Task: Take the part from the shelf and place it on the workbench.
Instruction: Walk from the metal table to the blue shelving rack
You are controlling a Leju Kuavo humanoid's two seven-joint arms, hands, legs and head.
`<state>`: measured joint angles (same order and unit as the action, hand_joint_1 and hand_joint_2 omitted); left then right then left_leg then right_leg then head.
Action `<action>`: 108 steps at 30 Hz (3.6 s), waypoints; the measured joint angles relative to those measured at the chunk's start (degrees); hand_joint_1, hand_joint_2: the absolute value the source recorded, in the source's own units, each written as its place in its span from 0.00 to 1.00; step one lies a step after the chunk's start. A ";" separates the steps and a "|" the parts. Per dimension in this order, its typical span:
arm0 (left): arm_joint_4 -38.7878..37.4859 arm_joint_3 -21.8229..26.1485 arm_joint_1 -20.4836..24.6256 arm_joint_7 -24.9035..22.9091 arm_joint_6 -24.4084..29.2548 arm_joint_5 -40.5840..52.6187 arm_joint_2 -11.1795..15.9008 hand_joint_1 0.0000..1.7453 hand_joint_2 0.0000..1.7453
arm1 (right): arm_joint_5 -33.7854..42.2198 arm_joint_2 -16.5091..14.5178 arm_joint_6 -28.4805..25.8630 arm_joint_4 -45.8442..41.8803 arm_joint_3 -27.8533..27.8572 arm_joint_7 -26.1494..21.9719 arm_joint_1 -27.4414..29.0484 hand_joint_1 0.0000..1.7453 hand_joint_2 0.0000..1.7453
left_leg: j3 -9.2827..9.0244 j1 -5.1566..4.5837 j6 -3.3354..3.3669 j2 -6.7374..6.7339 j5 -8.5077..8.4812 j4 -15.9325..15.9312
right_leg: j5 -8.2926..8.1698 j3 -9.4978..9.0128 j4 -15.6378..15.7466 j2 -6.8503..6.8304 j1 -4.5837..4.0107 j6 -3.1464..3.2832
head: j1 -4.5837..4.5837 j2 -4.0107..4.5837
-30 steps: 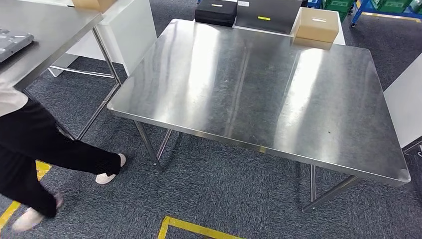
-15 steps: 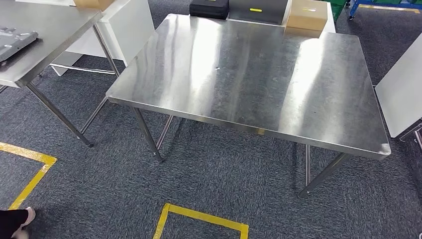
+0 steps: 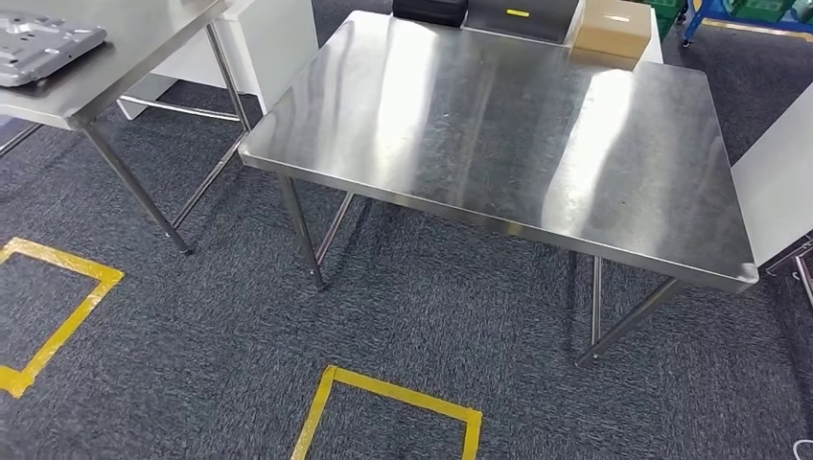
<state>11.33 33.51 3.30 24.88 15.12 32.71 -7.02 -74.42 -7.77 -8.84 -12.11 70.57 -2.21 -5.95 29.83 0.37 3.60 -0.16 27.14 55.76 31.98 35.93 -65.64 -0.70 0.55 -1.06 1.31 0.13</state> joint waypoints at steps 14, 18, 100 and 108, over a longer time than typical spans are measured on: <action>-0.02 0.45 -0.17 0.07 0.18 0.11 -0.11 0.00 0.00 | 0.34 0.23 0.97 0.03 -0.25 0.33 -0.02 0.00 0.00 | 7.57 0.02 -2.94 0.16 -1.03 5.65 | -1.25 -12.35 12.15 -0.10 0.35 1.32 | 0.38 0.00; -0.03 0.48 -0.28 0.04 0.19 0.20 -0.09 0.00 0.00 | 0.05 0.24 2.42 0.05 -0.36 -0.10 0.20 0.00 0.00 | 9.99 0.75 -4.28 0.16 4.23 16.33 | -1.80 -11.52 11.78 -0.39 0.31 1.54 | 0.59 0.00; -0.23 0.80 0.11 -0.96 1.23 2.25 -0.55 0.00 0.00 | -2.07 0.88 10.81 0.37 -3.31 -0.93 0.83 0.00 0.00 | 3.56 -0.45 -1.01 4.93 -1.48 2.24 | -2.12 -6.13 6.81 2.93 0.11 -1.83 | -0.01 0.00; -0.23 0.78 0.01 -1.02 1.19 2.66 -0.34 0.00 0.00 | -2.23 0.75 10.81 0.37 -3.36 -0.98 0.92 0.00 0.00 | 8.73 0.01 -3.19 1.69 4.30 12.46 | -3.31 -7.09 8.83 0.03 0.30 1.05 | 0.51 0.00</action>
<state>11.10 34.28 3.31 23.87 16.31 35.38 -7.37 -76.65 -7.02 1.97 -11.74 67.21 -3.19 -5.03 38.56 0.39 0.41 1.53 31.44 68.22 28.67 28.84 -56.81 -0.67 0.85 0.00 1.81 0.13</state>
